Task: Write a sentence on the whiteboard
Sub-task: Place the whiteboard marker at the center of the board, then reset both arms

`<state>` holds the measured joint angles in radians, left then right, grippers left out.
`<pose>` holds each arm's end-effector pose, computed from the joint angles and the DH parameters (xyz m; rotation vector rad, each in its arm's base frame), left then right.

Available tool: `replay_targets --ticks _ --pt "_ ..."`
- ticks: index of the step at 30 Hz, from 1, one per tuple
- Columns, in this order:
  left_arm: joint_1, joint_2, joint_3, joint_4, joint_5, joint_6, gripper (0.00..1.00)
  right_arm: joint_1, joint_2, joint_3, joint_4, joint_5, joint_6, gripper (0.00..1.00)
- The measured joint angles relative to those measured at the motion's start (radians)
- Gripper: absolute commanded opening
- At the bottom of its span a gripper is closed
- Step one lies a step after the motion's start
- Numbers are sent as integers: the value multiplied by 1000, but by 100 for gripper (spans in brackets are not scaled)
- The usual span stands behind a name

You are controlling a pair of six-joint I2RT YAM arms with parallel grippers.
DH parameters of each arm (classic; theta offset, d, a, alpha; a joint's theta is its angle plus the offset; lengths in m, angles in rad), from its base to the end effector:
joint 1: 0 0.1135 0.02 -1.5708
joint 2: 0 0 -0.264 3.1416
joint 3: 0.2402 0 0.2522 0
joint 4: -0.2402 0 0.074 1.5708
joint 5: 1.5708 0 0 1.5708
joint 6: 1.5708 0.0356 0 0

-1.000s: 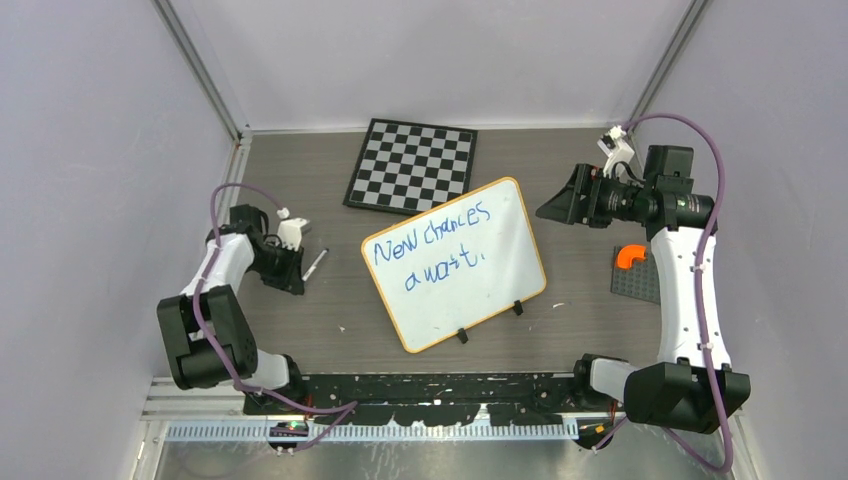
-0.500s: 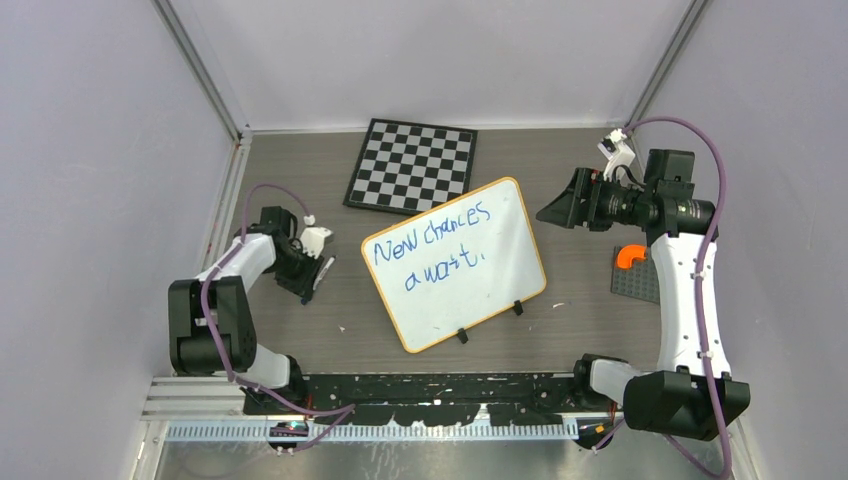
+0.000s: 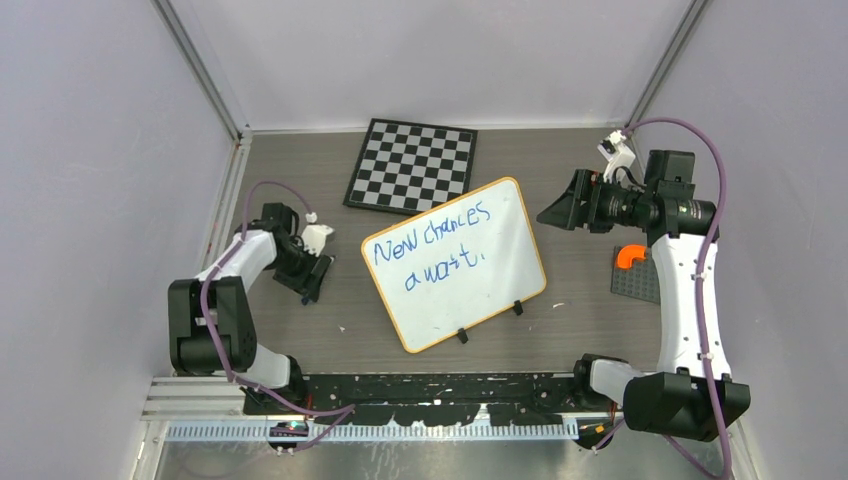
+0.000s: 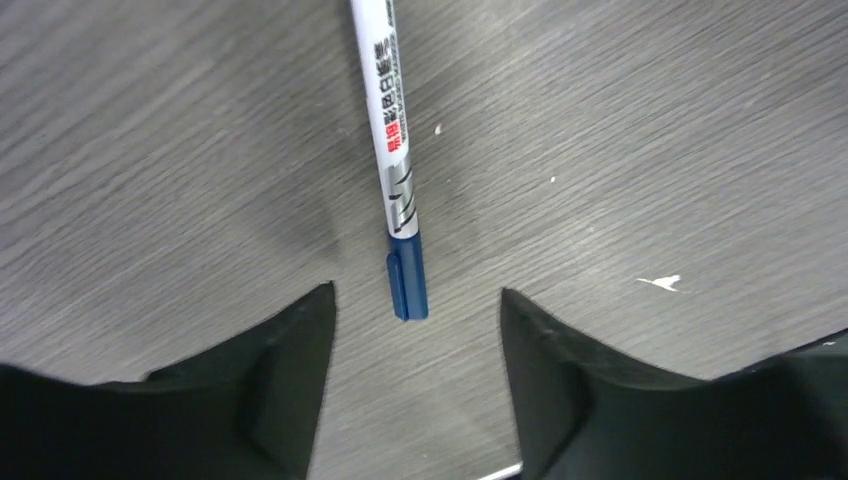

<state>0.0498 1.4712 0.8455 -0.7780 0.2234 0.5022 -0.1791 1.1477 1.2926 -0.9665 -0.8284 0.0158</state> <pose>0.2456 0.0043 0.1742 0.6794 2.8301 -0.2477 0.2134 -0.0120 0.3772 -0.1638 2.2181 0.8900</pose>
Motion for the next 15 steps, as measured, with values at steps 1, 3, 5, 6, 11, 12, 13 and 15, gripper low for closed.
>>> replay_targets --ticks 1,3,5,6,11,12,13,15 --pt "0 -3 21 -16 6 -1 81 0 0 4 -6 5 -6 86" --pt "0 -11 72 -53 23 -1 92 0 0 20 -16 23 -19 86" --pt "0 -24 158 -101 46 -8 99 -2 7 57 -36 42 -36 86" --pt "0 -29 211 -126 57 -16 100 -6 14 82 -45 50 -44 86" --pt "14 -45 452 -209 140 -37 100 -69 75 215 -64 77 -85 86" --pt "23 -45 494 -221 159 -50 100 -86 87 233 -64 81 -93 86" --pt "37 -45 540 -233 179 -61 100 -108 103 253 -66 84 -104 86" --pt "74 -45 616 -240 212 -97 100 -149 130 282 -68 85 -124 86"
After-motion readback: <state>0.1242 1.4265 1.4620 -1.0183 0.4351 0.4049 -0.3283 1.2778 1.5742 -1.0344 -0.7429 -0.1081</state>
